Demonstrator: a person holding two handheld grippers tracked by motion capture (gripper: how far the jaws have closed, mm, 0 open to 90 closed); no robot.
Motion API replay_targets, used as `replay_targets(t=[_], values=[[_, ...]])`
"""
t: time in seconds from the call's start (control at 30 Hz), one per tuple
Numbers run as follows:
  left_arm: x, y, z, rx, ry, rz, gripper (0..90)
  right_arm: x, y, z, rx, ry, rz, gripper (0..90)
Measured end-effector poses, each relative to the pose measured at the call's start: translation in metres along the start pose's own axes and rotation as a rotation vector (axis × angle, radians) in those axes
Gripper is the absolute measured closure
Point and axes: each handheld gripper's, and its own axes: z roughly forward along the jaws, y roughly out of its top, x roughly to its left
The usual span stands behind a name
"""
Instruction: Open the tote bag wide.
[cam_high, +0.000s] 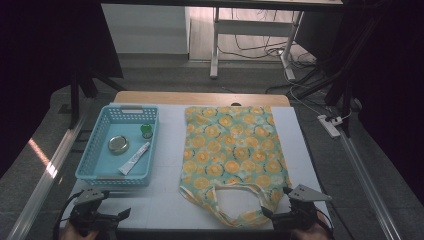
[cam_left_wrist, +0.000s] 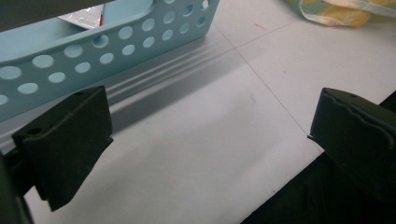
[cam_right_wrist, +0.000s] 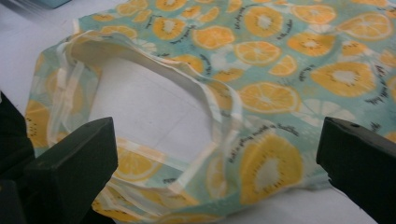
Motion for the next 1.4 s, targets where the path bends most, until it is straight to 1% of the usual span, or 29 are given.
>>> replay_targets(t=[0.17,0.27,0.3,0.4,0.5,0.53,0.57,0.67,0.7,0.73,0.77,0.8,0.83,0.87,0.9,0.93,0.97,1.03,1.07,1.1,1.13,1.17,1.2,1.27,1.37,1.4], values=[[0.000,0.000,0.000,0.001,0.001,-0.001,0.0,0.007,0.003,0.007,0.020,0.017,-0.007,0.0],[0.000,0.000,0.000,0.001,0.002,-0.002,0.0,0.014,0.006,0.012,0.029,0.031,-0.010,0.0],[0.000,0.000,0.000,0.000,0.002,-0.003,0.0,0.019,0.009,0.015,0.039,0.051,-0.016,0.0],[0.000,0.000,0.000,0.000,-0.001,-0.004,0.0,0.027,0.013,0.021,0.042,0.102,-0.011,0.0],[0.001,0.000,0.000,-0.001,-0.002,-0.005,0.0,0.036,0.016,0.028,0.063,0.135,-0.023,0.0],[0.001,0.000,0.000,-0.001,-0.002,-0.005,0.0,0.036,0.016,0.028,0.063,0.135,-0.023,0.0],[0.001,0.000,0.000,-0.001,-0.002,-0.005,0.0,0.042,0.017,0.033,0.083,0.155,-0.039,0.0],[0.001,0.000,0.000,-0.001,-0.002,-0.006,0.0,0.052,0.019,0.038,0.098,0.193,-0.066,0.0],[0.001,0.000,0.000,-0.001,-0.002,-0.006,0.0,0.052,0.019,0.038,0.098,0.193,-0.066,0.0],[0.001,0.000,0.000,-0.001,-0.002,-0.006,0.0,0.059,0.021,0.041,0.105,0.214,-0.086,0.0],[0.001,0.000,0.000,-0.001,-0.002,-0.006,0.0,0.062,0.021,0.043,0.108,0.226,-0.092,0.0],[0.001,0.000,0.000,-0.001,-0.002,-0.006,0.0,0.065,0.022,0.045,0.112,0.236,-0.100,0.0],[0.001,0.000,0.000,-0.001,-0.002,-0.007,0.0,0.065,0.022,0.045,0.112,0.236,-0.100,0.0],[0.001,0.000,0.000,-0.001,-0.002,-0.007,0.0,0.072,0.024,0.048,0.120,0.253,-0.113,0.0],[0.001,0.000,0.000,-0.001,-0.003,-0.007,0.0,0.075,0.025,0.050,0.126,0.260,-0.121,0.0],[0.001,0.000,0.000,-0.001,-0.003,-0.007,0.0,0.075,0.025,0.050,0.126,0.260,-0.121,0.0],[0.001,0.000,0.000,-0.001,-0.002,-0.006,0.0,0.081,0.026,0.053,0.138,0.279,-0.139,1.5],[0.001,0.000,0.000,-0.001,-0.002,-0.005,0.0,0.088,0.028,0.055,0.146,0.296,-0.157,5.5],[0.001,0.000,0.000,0.000,-0.002,-0.005,0.0,0.088,0.028,0.055,0.146,0.296,-0.157,5.5],[0.001,0.000,0.000,0.000,-0.002,-0.005,0.0,0.091,0.028,0.056,0.150,0.306,-0.172,7.8],[0.001,0.000,0.000,0.000,-0.002,-0.004,0.0,0.095,0.029,0.057,0.154,0.316,-0.182,11.4],[0.001,0.000,0.000,0.000,-0.002,-0.004,0.0,0.099,0.030,0.059,0.163,0.343,-0.205,23.3],[0.001,0.000,0.000,0.000,-0.002,-0.004,0.0,0.101,0.031,0.059,0.163,0.352,-0.210,26.6],[0.001,0.000,0.000,0.000,-0.002,-0.004,0.0,0.102,0.032,0.060,0.168,0.361,-0.219,38.0],[0.000,0.001,0.001,0.004,0.000,-0.001,0.0,0.104,0.033,0.063,0.178,0.372,-0.235,49.6],[0.000,0.001,0.001,0.005,-0.001,-0.001,0.0,0.104,0.033,0.063,0.178,0.372,-0.235,49.6]])
